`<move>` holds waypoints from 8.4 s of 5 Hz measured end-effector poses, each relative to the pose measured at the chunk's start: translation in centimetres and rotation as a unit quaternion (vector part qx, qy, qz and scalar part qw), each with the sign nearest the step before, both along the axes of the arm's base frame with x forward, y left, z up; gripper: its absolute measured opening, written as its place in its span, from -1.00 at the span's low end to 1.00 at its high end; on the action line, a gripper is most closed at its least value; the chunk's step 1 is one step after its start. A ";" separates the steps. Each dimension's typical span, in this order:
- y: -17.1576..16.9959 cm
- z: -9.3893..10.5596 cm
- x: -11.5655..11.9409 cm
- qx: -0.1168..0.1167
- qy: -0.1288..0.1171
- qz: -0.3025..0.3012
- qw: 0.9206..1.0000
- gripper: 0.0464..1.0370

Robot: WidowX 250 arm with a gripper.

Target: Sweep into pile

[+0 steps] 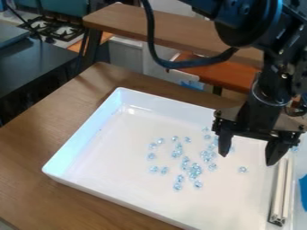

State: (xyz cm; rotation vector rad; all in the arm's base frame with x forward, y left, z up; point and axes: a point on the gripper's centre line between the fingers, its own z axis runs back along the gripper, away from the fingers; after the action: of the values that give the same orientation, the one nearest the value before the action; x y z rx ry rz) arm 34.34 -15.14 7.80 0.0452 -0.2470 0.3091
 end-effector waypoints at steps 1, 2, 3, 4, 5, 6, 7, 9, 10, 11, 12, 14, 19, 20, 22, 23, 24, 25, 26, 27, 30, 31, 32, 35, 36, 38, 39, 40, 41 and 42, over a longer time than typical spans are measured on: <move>0.2 -1.7 -0.5 0.008 0.024 -0.001 1.000 0.93; -0.4 -4.8 0.3 -0.017 0.063 -0.034 0.997 0.93; -0.7 -5.2 1.9 -0.034 0.050 -0.041 0.997 0.93; -1.2 -5.5 2.4 -0.042 0.036 -0.049 0.997 0.93; -1.9 -6.2 2.6 -0.057 0.042 -0.052 0.996 0.93; -2.9 -6.1 2.4 -0.060 0.037 -0.059 0.996 0.93; -4.1 -5.8 3.1 -0.067 0.026 -0.064 0.995 0.93; -5.7 -7.3 2.8 -0.053 0.028 -0.072 0.996 0.82; -5.6 -8.1 3.0 -0.042 0.030 -0.068 0.996 0.25; -5.9 -7.9 3.3 -0.040 0.019 -0.068 0.997 -0.35; -5.9 -7.9 3.4 -0.037 0.016 -0.069 0.997 -0.43; -4.9 -8.1 3.6 -0.037 -0.007 -0.067 0.997 -0.43; 9.5 -8.3 2.8 -0.031 0.018 -0.045 0.998 -0.43; 12.1 -8.3 2.1 -0.013 0.021 -0.055 0.998 -0.43; 17.1 -8.2 0.2 0.035 0.034 -0.072 0.996 -0.43; 18.5 -8.2 -0.1 0.059 0.047 -0.074 0.994 -0.43; 20.5 -8.1 -0.9 0.085 0.068 -0.046 0.993 -0.43; 20.4 -7.4 -1.2 0.077 0.072 -0.045 0.993 -0.43; 17.5 -7.3 -1.4 0.032 0.077 -0.060 0.995 -0.43; 13.4 -6.3 -0.2 -0.009 0.066 -0.094 0.993 -0.43; 2.9 -5.1 2.7 -0.054 0.050 -0.145 0.987 -0.43; 1.3 -5.4 3.9 -0.056 0.053 -0.145 0.986 -0.43; -0.3 -5.7 4.9 -0.053 0.049 -0.151 0.986 -0.43; -3.3 -6.7 6.3 -0.038 0.046 -0.160 0.985 -0.43; -3.7 -6.0 7.2 -0.039 0.033 -0.158 0.986 -0.43; -5.2 -5.6 7.1 -0.039 0.029 -0.166 0.985 -0.43; -5.3 -6.2 7.8 -0.033 0.032 -0.160 0.986 -0.43; -5.6 -6.6 8.3 -0.030 0.028 -0.155 0.987 -0.43; -5.6 -6.6 8.4 -0.023 0.026 -0.157 0.987 -0.43; -5.3 -7.1 8.5 -0.017 0.019 -0.154 0.988 -0.43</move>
State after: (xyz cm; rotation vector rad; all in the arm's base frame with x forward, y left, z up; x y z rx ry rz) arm 42.86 -20.41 0.74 -0.0211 -0.2078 0.0040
